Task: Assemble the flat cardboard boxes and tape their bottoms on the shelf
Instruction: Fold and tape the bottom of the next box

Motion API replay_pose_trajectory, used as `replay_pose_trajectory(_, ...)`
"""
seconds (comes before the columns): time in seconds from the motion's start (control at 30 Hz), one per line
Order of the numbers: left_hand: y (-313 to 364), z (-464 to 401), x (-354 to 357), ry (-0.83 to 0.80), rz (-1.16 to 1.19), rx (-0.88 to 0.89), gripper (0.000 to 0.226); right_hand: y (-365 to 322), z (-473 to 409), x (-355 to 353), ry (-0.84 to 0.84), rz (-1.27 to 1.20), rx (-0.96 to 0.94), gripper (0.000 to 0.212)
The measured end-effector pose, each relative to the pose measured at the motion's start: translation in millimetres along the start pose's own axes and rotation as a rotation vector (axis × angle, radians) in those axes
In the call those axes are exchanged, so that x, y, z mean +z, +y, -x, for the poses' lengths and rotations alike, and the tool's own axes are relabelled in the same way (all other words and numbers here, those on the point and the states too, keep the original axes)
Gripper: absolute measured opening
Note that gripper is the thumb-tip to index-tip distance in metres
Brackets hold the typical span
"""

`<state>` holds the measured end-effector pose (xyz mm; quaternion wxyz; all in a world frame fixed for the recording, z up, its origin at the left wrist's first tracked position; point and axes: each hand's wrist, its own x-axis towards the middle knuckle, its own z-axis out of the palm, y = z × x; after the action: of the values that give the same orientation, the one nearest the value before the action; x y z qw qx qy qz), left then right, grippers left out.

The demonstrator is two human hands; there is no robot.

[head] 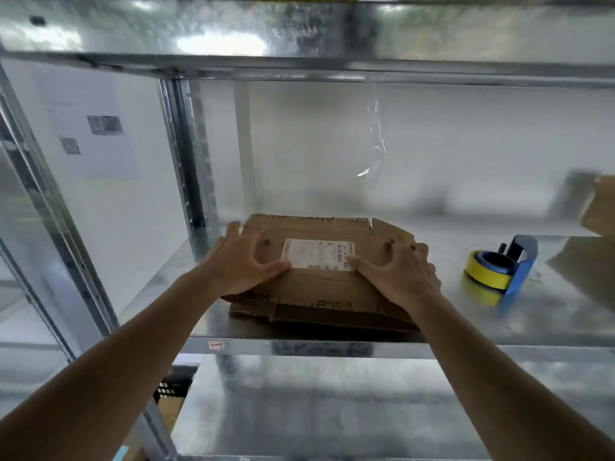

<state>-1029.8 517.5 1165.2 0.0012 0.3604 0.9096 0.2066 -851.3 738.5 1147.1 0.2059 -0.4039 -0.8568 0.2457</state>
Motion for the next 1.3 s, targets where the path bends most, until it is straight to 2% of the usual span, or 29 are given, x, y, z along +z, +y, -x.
replay_pose_trajectory(0.2,4,-1,1,0.084,0.136,-0.004,0.122,11,15,-17,0.044,-0.161,-0.039,0.109)
replay_pose_trajectory(0.3,25,13,-4,0.123,0.145,-0.043,0.120,19,21,-27,0.042,-0.273,-0.059,0.108)
replay_pose_trajectory(0.47,54,27,-13,0.255,0.315,-0.082,0.111,36,27,-45,0.060,-0.406,-0.136,0.108)
replay_pose_trajectory(0.57,64,33,-12,0.309,0.448,-0.090,0.102,47,32,-55,0.029,-0.509,-0.195,0.101)
replay_pose_trajectory(0.7,89,48,-5,0.344,0.745,-0.027,0.063,58,40,-68,0.073,-0.668,-0.305,0.088)
replay_pose_trajectory(0.8,103,58,-3,0.252,1.123,-0.046,0.045,68,49,-83,0.025,-0.800,-0.365,0.072)
replay_pose_trajectory(0.87,105,64,2,0.161,1.291,-0.025,0.039,78,52,-91,0.005,-0.843,-0.356,0.076)
replay_pose_trajectory(1.07,108,76,16,0.027,1.299,0.099,0.054,101,56,-110,-0.049,-0.839,-0.342,0.082)
replay_pose_trajectory(1.17,114,85,18,-0.025,1.281,0.120,0.046,112,57,-120,-0.076,-0.845,-0.378,0.085)
replay_pose_trajectory(1.3,137,96,20,0.012,1.232,0.192,0.042,126,60,-130,-0.126,-0.850,-0.381,0.085)
